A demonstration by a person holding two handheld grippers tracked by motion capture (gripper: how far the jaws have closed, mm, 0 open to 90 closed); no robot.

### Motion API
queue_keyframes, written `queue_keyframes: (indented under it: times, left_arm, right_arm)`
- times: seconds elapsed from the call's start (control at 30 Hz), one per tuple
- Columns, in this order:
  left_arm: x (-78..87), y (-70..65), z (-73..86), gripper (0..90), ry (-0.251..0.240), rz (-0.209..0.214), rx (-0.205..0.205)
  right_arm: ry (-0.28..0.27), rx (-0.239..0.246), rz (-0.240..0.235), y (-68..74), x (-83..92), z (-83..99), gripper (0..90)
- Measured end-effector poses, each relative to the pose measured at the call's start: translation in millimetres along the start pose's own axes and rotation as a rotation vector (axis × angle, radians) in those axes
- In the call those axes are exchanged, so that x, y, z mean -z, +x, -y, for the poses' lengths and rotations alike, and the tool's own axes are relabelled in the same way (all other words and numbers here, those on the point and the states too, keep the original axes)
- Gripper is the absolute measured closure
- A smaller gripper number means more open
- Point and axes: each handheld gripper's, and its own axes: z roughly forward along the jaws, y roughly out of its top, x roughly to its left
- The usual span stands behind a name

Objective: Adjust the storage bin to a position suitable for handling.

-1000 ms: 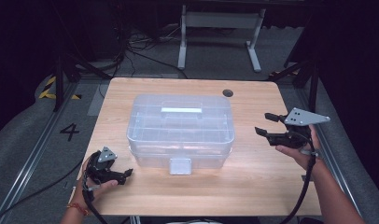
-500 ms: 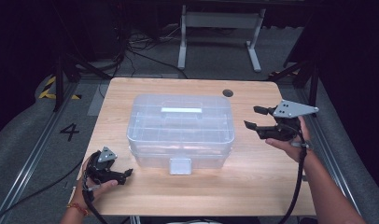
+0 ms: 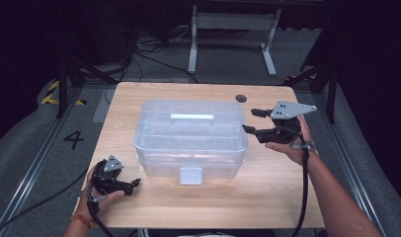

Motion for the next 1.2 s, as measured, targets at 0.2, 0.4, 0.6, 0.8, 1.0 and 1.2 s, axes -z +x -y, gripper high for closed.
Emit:
queue_keyframes:
  times: [0.2,0.4,0.6,0.8,1.0,1.2]
  left_arm:
    - [0.1,-0.1,0.0,3.2,0.001,-0.002,0.0]
    - [0.1,-0.2,0.0,3.2,0.001,-0.003,0.001]
    - [0.1,-0.2,0.0,3.2,0.0,-0.004,-0.001]
    - [0.1,-0.2,0.0,3.2,-0.001,-0.004,-0.001]
    - [0.1,-0.3,0.3,3.9,-0.007,-0.004,0.002]
    - [0.1,-0.4,0.6,4.5,-0.011,-0.001,0.009]
  right_arm:
    - [0.015,0.021,-0.016,3.7,-13.9,-7.7,39.1]
    - [0.015,0.024,-0.029,7.0,-22.6,-12.9,39.1]
    - [0.012,0.043,-0.055,14.1,-32.8,-22.1,40.1]
    - [0.021,0.058,-0.077,21.7,-43.1,-25.3,42.6]
    - [0.024,0.065,-0.093,24.6,-49.0,-32.0,42.7]
    - [0.036,0.069,-0.101,26.1,-55.8,-40.5,42.7]
